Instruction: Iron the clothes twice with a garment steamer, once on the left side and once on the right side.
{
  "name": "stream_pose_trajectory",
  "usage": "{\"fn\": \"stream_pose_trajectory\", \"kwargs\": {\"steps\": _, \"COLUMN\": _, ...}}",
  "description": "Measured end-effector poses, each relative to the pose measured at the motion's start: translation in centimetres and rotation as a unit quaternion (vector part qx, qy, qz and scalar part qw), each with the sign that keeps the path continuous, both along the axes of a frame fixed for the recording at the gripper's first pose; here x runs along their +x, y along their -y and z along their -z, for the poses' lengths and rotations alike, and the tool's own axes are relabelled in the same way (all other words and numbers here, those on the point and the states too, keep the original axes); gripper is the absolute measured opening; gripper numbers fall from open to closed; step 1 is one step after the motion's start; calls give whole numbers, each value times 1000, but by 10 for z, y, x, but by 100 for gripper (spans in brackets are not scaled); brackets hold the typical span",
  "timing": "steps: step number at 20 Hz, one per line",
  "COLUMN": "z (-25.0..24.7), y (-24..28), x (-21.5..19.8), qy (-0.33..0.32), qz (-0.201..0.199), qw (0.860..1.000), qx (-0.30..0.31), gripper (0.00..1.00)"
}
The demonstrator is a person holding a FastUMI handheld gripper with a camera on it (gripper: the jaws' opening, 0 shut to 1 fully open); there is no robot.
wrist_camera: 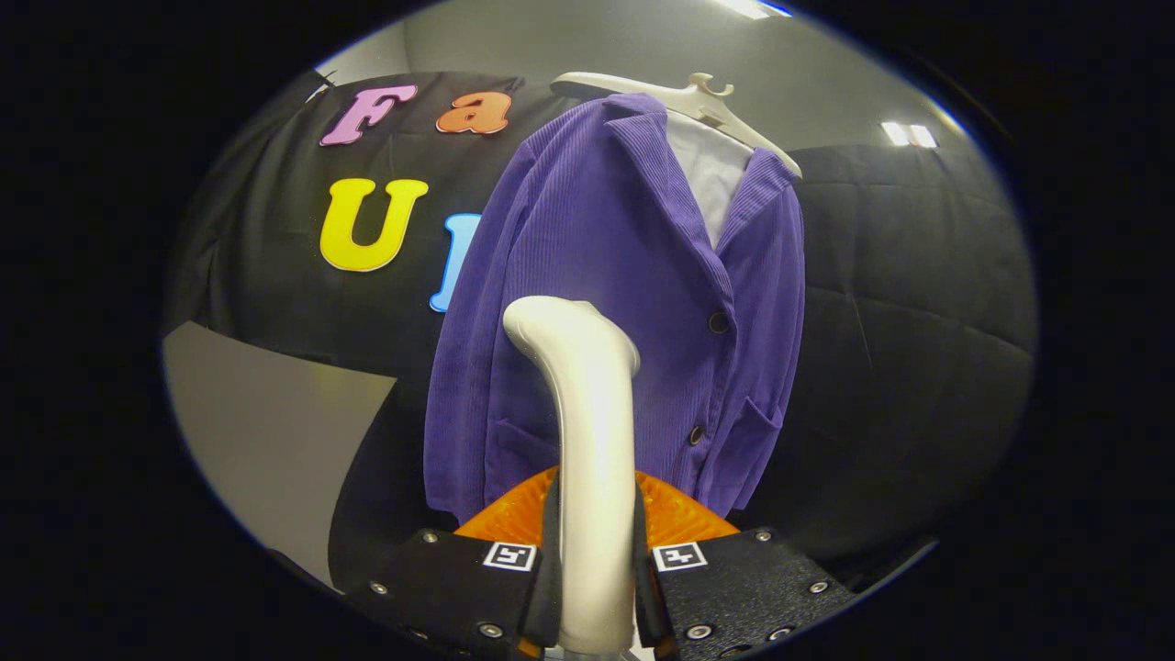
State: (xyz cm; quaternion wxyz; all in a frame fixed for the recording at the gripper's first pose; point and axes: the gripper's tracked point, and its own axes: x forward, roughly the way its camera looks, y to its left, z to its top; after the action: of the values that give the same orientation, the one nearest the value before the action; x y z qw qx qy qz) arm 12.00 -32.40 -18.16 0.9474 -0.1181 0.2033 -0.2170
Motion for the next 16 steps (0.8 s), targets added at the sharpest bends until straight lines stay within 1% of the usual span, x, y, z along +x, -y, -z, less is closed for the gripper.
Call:
{"fn": "stream_pose_trajectory", "kwargs": {"steps": 9, "z": 56, "y": -2, "x": -23, "qy": -47, "qz": 21, "qw": 999, "qx": 17, "gripper": 32}}
{"fn": "stream_pose_trajectory", "kwargs": {"steps": 16, "z": 120, "y": -7, "x": -47, "qy": -99, "qz": 41, "qw": 993, "qx": 54, "gripper": 32}}
